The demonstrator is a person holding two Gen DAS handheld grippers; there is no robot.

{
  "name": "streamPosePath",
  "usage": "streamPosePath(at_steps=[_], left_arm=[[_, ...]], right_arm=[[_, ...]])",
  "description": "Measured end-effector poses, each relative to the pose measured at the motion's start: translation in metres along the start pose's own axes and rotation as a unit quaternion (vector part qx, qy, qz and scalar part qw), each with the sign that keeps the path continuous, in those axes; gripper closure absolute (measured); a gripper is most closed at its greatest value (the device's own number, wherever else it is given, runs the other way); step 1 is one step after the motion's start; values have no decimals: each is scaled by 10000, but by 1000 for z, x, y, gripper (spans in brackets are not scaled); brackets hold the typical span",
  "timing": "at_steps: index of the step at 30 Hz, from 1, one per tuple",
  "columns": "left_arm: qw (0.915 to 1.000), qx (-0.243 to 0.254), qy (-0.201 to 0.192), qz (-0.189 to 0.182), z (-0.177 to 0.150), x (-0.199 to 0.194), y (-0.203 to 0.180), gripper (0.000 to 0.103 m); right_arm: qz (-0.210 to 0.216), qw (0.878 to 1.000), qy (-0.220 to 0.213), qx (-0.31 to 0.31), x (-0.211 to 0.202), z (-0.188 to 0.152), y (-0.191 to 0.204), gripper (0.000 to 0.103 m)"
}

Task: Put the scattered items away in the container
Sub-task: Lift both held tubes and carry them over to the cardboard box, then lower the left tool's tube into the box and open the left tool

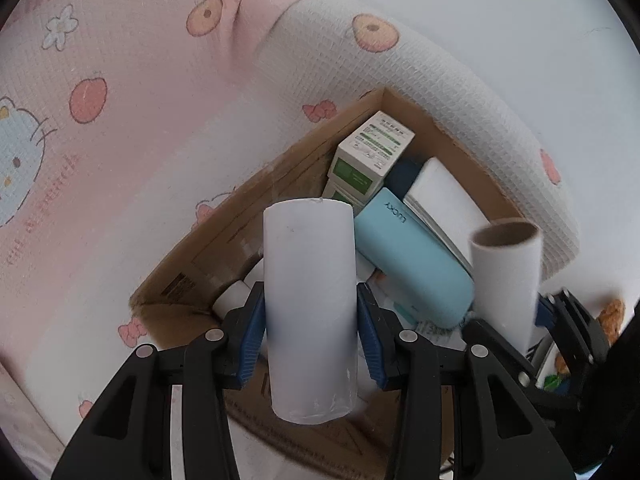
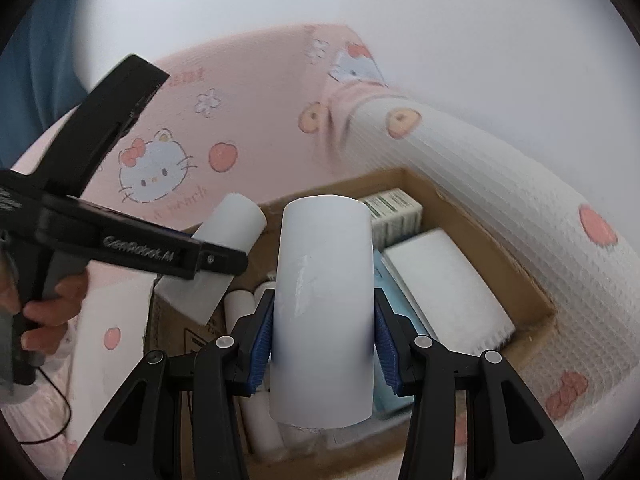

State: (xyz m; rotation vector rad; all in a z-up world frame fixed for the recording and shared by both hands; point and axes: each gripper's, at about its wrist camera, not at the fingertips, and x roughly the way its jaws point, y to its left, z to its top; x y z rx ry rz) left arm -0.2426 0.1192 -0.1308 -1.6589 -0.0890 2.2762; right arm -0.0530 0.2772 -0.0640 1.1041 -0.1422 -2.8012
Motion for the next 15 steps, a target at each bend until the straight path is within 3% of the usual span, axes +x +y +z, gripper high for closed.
streamPosePath(at_steps=[4,8,15], left_arm=[[9953,-529,592,-552,6,22,6,56],[9765,-1335,1147,-1241,2,49,11,56],[9860,-1465,753,-242,7,63,14,56]], right_arm=[[323,9985,118,416,-1,-1,-18,60],[-91,9979,347,548,10,1,-25,60],[-210,9951,669,694,23,0,-37,60]])
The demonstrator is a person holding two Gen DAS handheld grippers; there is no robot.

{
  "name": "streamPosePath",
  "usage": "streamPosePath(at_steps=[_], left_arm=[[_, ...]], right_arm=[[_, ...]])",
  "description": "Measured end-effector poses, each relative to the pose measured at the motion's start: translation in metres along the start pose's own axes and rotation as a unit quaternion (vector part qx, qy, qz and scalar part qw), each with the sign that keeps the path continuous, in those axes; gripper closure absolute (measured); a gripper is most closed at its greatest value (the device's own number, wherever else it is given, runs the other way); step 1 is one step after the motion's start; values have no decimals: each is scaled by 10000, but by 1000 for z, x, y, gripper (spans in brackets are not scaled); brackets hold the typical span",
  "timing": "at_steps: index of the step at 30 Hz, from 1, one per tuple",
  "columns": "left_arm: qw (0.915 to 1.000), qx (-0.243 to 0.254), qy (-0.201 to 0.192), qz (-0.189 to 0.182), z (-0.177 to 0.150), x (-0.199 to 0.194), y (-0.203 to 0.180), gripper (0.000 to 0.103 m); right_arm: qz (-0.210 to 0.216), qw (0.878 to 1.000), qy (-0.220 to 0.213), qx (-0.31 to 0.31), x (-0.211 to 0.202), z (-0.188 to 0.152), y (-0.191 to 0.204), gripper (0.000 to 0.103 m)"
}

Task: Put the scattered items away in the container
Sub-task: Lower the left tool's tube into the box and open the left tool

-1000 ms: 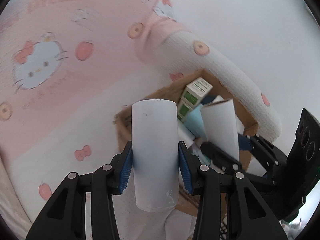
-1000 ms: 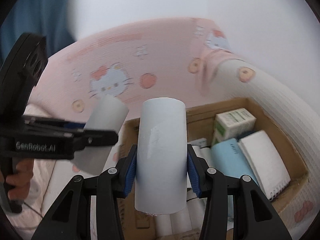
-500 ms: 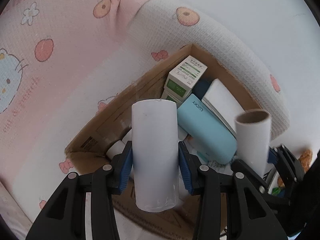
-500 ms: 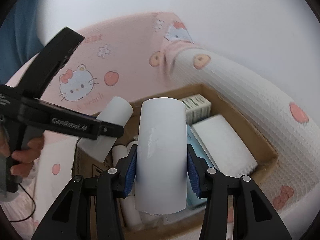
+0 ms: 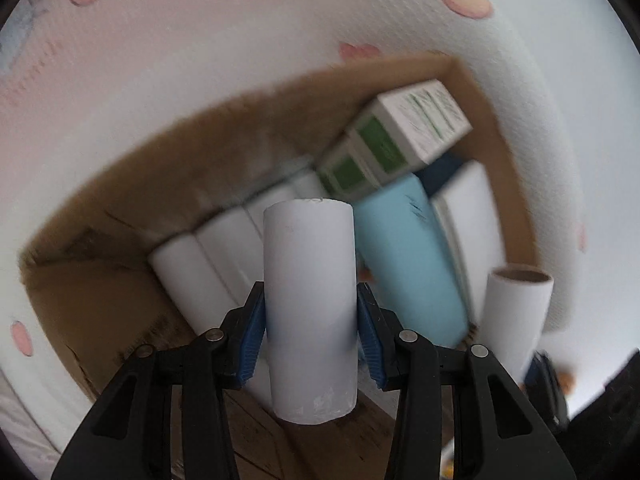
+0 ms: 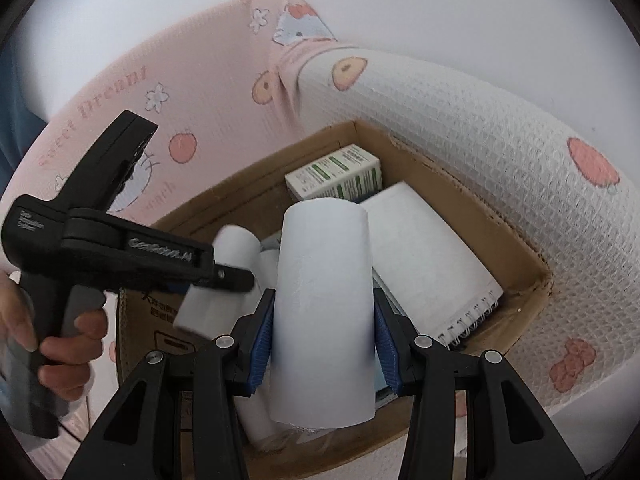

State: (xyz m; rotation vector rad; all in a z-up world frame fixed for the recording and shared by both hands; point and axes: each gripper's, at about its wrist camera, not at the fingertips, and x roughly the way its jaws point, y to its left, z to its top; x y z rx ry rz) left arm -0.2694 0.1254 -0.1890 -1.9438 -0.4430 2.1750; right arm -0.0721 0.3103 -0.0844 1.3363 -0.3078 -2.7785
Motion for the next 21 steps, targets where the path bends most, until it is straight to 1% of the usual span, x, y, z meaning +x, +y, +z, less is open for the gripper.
streamPosePath(at_steps=[2,4,6,7,10,12,13,17,21], left_arm=[[9996,-270,-44,58,3,4,6,56],[9978,-665,3,-63,5,11,14,56],[9954,-942,-21,-167,6,17,19,56],[9948,-1010,-34,-134,6,21,20,56],[9913,-1307,10,141,2,31,27,56],[9905,-1363,46,185,1,37,32,56],[9911,-1313,2,200,0,37,31,56],[9922,-1226,-47,221,-1,35,30,56],[9915,-1279,-115,190,-1,34,32,56]], right_arm=[[-119,9999,29,9,0,1,-3,60],[-238,9997,96,35,2,2,-4,60],[-311,9995,96,20,3,4,-3,60],[-306,9995,62,8,2,6,-2,60],[-179,9998,-59,-55,0,10,2,61],[22,9999,-53,-140,5,13,4,61],[72,9999,49,-117,10,13,2,61],[-7,9996,270,-98,22,9,-6,61],[76,9990,406,-166,22,4,-7,61]])
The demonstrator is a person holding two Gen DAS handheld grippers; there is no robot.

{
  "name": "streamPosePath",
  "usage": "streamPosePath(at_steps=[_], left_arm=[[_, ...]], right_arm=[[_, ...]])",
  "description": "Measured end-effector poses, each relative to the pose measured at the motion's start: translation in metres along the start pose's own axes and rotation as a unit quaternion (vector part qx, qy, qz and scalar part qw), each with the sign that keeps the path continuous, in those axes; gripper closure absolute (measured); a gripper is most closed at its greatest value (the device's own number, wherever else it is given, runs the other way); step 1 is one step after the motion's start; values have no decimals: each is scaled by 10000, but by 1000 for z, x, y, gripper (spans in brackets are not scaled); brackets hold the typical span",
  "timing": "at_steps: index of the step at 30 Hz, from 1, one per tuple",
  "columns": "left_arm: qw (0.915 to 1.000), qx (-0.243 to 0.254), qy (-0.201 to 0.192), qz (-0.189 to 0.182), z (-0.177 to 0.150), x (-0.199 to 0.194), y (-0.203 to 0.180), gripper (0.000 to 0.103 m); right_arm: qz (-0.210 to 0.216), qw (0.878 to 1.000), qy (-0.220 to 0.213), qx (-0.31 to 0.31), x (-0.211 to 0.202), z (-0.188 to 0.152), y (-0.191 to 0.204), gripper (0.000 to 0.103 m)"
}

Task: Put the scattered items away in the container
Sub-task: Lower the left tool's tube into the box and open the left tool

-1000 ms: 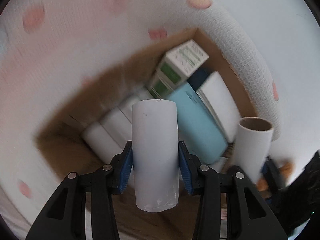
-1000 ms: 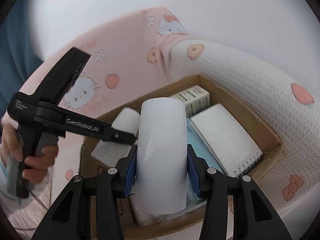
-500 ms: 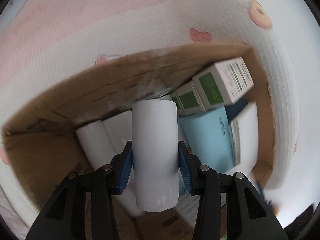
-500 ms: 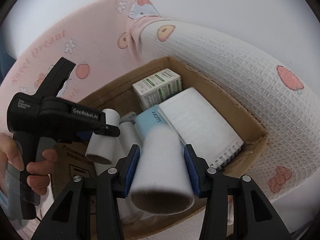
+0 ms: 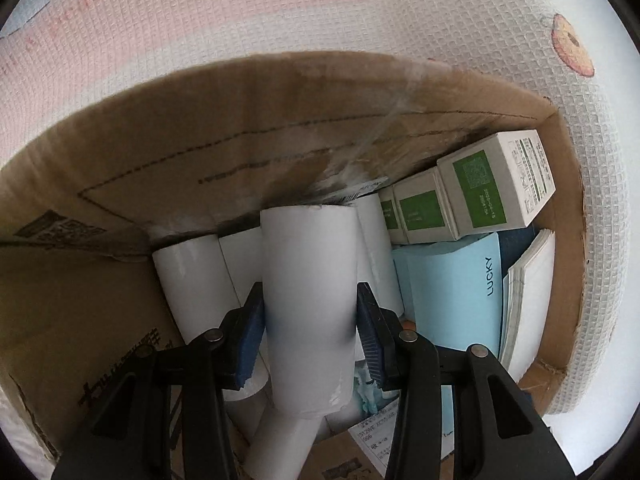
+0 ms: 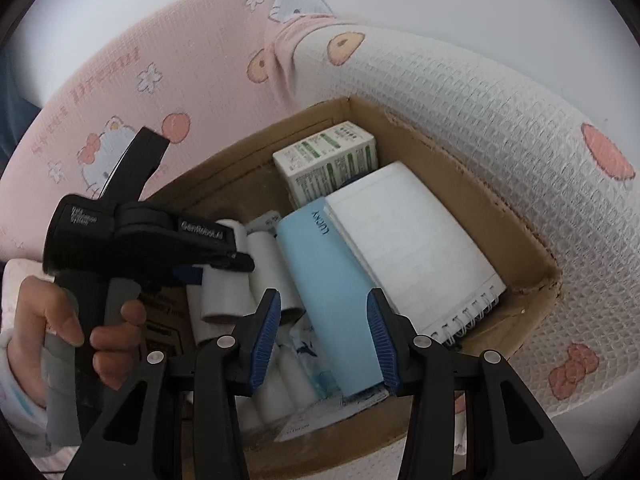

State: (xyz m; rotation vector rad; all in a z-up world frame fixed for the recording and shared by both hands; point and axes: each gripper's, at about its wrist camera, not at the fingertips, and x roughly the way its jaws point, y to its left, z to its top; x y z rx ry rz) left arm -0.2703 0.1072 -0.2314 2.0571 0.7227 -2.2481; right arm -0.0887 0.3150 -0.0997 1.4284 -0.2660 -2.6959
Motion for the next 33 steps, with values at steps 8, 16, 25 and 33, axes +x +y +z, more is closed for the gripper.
streamPosePath(at_steps=[8,16,25,33], left_arm=[[9981,-443,-124,-410,0,-4,7,53],[9958,-27,-508,-762,-19,-35,7,52],[9883,734,-1159,-669,-30,-79,8,92],[9608,1856,-2042,-275,-38,-87,-15,93]], right_arm=[[-237,9976,416,-502,9,-7,19,61],[1,9941,833,-696,19,-5,32,60],[771,9799,1781,-466,44,-5,42,60],[644,9620,2633,-313,72,-10,45,60]])
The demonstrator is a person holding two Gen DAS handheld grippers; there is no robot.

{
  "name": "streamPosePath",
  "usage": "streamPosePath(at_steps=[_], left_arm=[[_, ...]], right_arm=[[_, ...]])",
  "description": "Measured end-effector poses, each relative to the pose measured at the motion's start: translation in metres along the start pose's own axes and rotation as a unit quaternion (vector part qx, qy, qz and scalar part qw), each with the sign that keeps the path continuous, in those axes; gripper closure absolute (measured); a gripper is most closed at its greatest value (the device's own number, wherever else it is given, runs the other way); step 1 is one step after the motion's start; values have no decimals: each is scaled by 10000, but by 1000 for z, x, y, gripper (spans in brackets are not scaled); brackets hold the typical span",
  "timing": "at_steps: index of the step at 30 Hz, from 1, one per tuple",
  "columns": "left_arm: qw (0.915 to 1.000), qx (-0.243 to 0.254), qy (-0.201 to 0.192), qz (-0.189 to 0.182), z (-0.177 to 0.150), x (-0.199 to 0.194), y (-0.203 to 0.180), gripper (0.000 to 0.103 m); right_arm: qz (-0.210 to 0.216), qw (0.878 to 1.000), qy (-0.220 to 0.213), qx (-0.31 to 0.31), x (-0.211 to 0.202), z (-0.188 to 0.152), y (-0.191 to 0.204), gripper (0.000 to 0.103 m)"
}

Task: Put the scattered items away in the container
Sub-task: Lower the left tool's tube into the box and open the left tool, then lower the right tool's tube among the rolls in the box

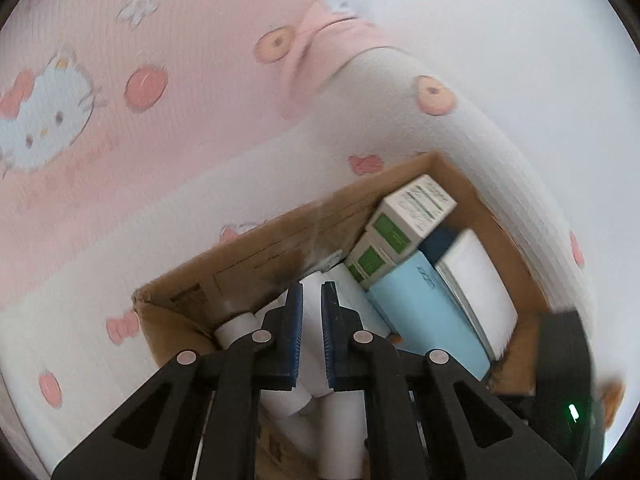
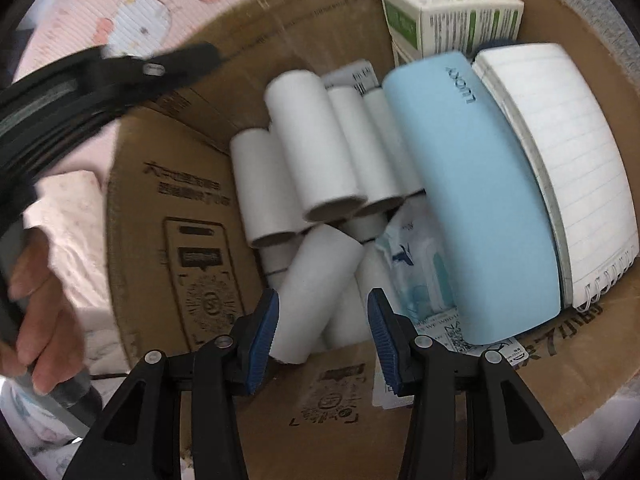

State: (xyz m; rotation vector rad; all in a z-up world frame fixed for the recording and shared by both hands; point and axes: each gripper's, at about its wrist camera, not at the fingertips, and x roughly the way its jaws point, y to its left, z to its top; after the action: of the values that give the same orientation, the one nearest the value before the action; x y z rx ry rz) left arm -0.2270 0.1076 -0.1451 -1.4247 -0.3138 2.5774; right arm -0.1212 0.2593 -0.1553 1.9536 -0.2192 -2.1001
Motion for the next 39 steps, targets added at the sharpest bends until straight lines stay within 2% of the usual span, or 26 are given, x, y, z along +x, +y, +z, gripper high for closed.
streamPosePath(at_steps=[2,6,8,15,18,22,25,26,32,35,39], left_arm=[[9998,127,-33,-141,-2,-2,-2,93],[9989,427,-176,-106,-13,-15,0,93],[9985,515,-147,-68,-15,-13,-1,93],[9987,481,-139,-119,-18,-27,14,93],[9983,491,-277,-176,-18,-37,21,93],[9972,599,-396,-223,-20,-48,28,93],[9963,721,-396,-250,-22,-53,30,93],[9959,779,-372,-282,-23,-53,31,92],[9926,1143,-166,-374,-31,-53,31,88],[9935,1058,7,-421,-32,-49,36,83],[9944,956,23,-447,-31,-46,40,74]], right_arm=[[83,9997,152,147,5,3,-2,59],[278,9970,434,570,16,9,-9,57],[480,9937,565,838,22,11,-12,47],[715,9817,1078,1396,46,16,-12,45],[508,9777,1212,1635,56,18,-14,45],[167,9780,1352,1581,64,20,-7,45],[-33,9767,1548,1487,75,18,-3,50],[-57,9758,1623,1468,78,17,-2,60],[99,9703,1733,1686,73,15,-6,60],[320,9644,1801,1909,63,14,-9,60],[671,9571,1872,2108,48,11,-9,61]])
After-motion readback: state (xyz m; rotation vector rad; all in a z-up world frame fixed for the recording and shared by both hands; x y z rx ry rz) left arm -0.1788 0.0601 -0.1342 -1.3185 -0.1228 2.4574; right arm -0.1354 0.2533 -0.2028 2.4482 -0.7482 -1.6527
